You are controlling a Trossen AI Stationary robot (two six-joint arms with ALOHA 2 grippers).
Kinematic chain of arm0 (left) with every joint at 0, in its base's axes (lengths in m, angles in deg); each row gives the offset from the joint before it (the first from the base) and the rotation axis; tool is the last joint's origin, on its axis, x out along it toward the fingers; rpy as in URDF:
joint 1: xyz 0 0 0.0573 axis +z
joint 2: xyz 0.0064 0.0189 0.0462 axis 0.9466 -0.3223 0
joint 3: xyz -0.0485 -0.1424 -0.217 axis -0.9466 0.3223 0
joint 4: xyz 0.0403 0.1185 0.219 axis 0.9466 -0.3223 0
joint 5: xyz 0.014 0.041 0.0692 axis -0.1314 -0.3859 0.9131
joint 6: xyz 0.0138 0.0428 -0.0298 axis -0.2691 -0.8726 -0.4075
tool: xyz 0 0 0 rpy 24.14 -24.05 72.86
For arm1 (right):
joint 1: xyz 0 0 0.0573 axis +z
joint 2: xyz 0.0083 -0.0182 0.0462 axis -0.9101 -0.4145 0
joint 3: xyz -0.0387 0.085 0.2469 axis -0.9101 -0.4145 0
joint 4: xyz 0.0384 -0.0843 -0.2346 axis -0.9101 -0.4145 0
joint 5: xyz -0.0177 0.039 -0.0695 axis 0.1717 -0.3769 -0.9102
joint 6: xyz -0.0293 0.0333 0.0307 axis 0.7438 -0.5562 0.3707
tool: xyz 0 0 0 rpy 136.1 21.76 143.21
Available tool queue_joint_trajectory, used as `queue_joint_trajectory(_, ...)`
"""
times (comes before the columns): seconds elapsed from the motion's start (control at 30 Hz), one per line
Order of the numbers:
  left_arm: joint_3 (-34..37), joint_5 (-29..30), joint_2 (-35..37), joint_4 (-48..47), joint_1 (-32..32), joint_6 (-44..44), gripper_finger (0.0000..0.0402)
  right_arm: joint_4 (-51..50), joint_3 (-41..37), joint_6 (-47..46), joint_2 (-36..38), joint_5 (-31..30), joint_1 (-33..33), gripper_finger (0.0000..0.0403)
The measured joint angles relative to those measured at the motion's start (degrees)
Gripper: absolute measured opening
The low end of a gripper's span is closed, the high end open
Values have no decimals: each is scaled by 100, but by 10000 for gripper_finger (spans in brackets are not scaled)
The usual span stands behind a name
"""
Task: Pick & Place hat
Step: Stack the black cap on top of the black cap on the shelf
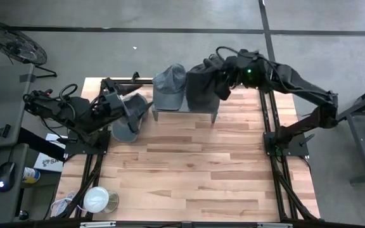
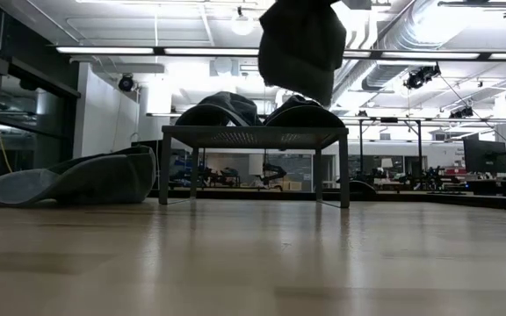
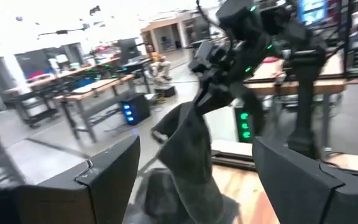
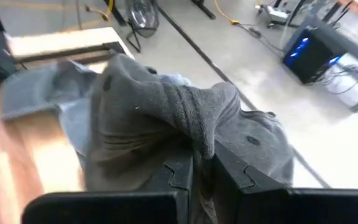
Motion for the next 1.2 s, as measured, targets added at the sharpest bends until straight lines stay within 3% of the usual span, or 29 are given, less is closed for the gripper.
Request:
queue_joint_trajectory(0.4, 0, 219, 31, -603, 2, -230, 308, -561, 1065, -432, -161, 1312, -811, 22)
queue_joint_trajectory(0.63, 0, 463, 31, -600, 2, -463, 308, -1615, 2272, -474, -843, 2577, -1439, 22)
queue_joint_trajectory(0.83, 0, 912, 31, -600, 4, -465, 308, -2571, 3023, -559, -1651, 2922, -1794, 22)
queue_joint_trajectory(1.0, 0, 1097, 31, -599, 4, -456, 308, -2723, 3215, -547, -2055, 3552, -1988, 22)
queue_joint_trajectory(1.2, 0, 1102, 31, -597, 2, -417, 308, -2815, 3212, -421, -2225, 3739, -2069, 22)
